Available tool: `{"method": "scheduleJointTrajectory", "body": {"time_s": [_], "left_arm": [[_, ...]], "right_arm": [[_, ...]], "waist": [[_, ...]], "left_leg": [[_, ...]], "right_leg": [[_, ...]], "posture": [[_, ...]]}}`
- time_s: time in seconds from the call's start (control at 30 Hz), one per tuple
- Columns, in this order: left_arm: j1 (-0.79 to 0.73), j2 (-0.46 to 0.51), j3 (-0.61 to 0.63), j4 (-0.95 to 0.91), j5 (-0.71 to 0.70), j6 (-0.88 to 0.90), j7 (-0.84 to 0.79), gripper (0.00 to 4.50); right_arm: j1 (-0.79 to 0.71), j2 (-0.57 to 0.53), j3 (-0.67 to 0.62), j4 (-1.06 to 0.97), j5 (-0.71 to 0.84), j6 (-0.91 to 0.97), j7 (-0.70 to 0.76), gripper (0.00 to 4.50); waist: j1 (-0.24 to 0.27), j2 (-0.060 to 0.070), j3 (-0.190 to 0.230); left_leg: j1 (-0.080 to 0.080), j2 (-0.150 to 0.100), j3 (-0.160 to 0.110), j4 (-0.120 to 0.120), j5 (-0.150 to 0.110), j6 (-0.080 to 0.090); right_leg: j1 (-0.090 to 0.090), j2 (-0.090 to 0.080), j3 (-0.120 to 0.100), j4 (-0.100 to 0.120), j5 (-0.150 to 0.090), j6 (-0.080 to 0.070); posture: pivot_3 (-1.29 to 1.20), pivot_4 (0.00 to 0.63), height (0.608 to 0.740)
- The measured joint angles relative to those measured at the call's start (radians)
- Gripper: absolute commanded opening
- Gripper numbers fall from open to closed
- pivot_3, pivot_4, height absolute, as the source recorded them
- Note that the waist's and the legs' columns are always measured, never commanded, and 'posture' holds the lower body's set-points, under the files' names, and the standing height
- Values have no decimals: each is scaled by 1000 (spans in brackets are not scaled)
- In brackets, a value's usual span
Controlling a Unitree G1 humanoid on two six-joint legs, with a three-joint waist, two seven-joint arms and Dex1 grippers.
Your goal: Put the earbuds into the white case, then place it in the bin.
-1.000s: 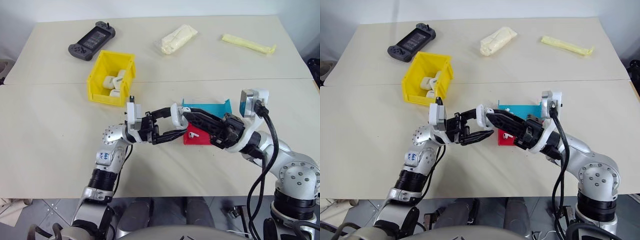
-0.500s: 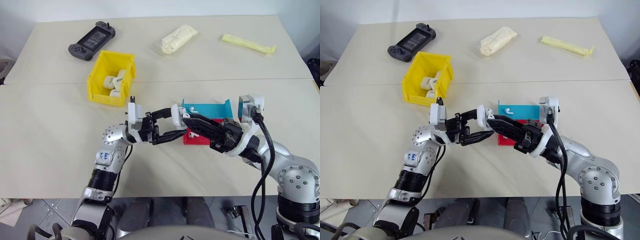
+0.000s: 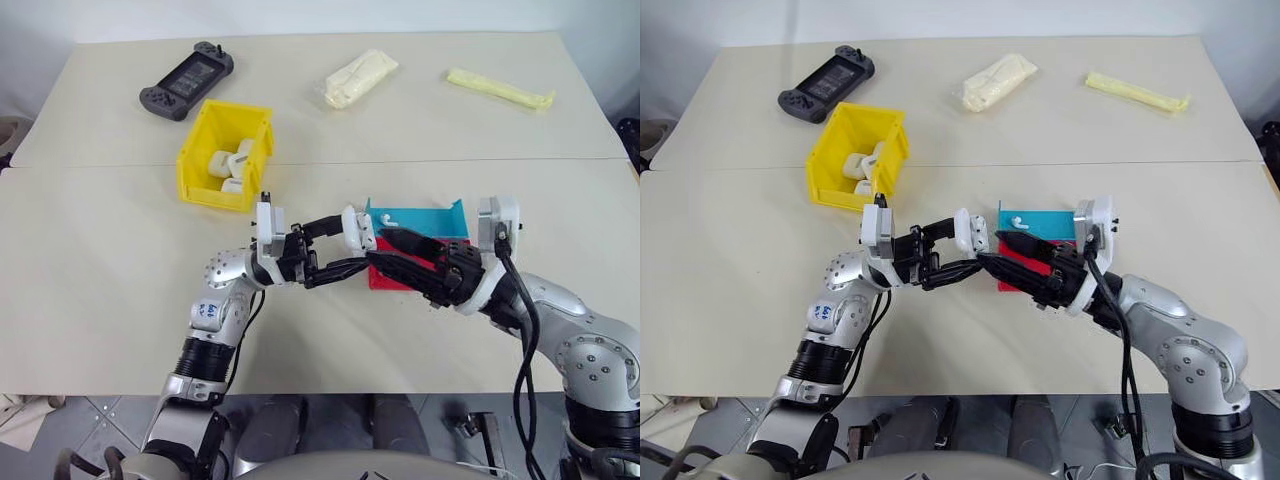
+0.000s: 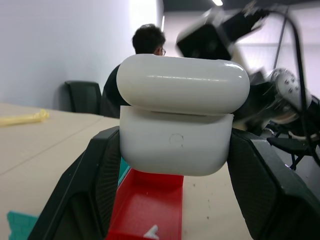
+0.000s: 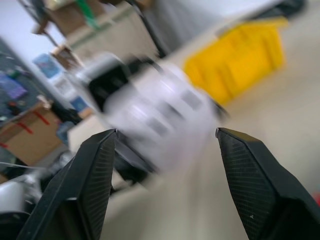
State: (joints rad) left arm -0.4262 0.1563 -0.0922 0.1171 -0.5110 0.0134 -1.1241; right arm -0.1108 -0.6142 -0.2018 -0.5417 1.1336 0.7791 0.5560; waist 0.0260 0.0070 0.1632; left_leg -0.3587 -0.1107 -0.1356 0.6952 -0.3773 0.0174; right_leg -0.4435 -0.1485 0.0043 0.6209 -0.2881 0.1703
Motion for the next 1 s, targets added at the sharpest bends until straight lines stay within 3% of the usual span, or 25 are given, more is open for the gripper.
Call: {"method": "scheduleJointTrajectory", "body": {"time_s": [0.13,0.3,0.43,0.7,1.0], "left_arm": [[1,80,1,-5,42,2,14,2790],[-5,241,-43,20,216,-39,14,2790],[-45,255,-78,43,297,-44,41,2790],[-88,196,-152,23,359,-15,96,2790],[-88,200,-156,14,364,-7,112,2790]], "right_arm": [[64,-84,-73,8,-51,-27,61,3097],[59,-137,-65,5,-123,-58,152,1467],[-27,-140,48,-9,-203,-80,191,114],[-204,-74,282,-1,-362,-88,202,23],[-246,-78,318,70,-456,-80,229,23]], "waist": [[-3,0,0],[-3,0,0],[2,-1,0],[-4,-1,1],[-2,-2,1]], "left_leg": [[1,2,1,-1,0,0],[3,2,4,-4,0,0],[3,1,3,-2,0,0],[2,2,3,-3,0,0],[2,1,2,-3,0,0]], "right_leg": [[0,1,0,0,0,0],[0,2,2,-1,0,0],[0,1,1,-1,0,0],[0,1,1,-1,0,0],[0,0,1,-1,0,0]], "posture": [[0,150,740],[0,150,740],[0,150,740],[0,150,740],[0,150,740]]}}
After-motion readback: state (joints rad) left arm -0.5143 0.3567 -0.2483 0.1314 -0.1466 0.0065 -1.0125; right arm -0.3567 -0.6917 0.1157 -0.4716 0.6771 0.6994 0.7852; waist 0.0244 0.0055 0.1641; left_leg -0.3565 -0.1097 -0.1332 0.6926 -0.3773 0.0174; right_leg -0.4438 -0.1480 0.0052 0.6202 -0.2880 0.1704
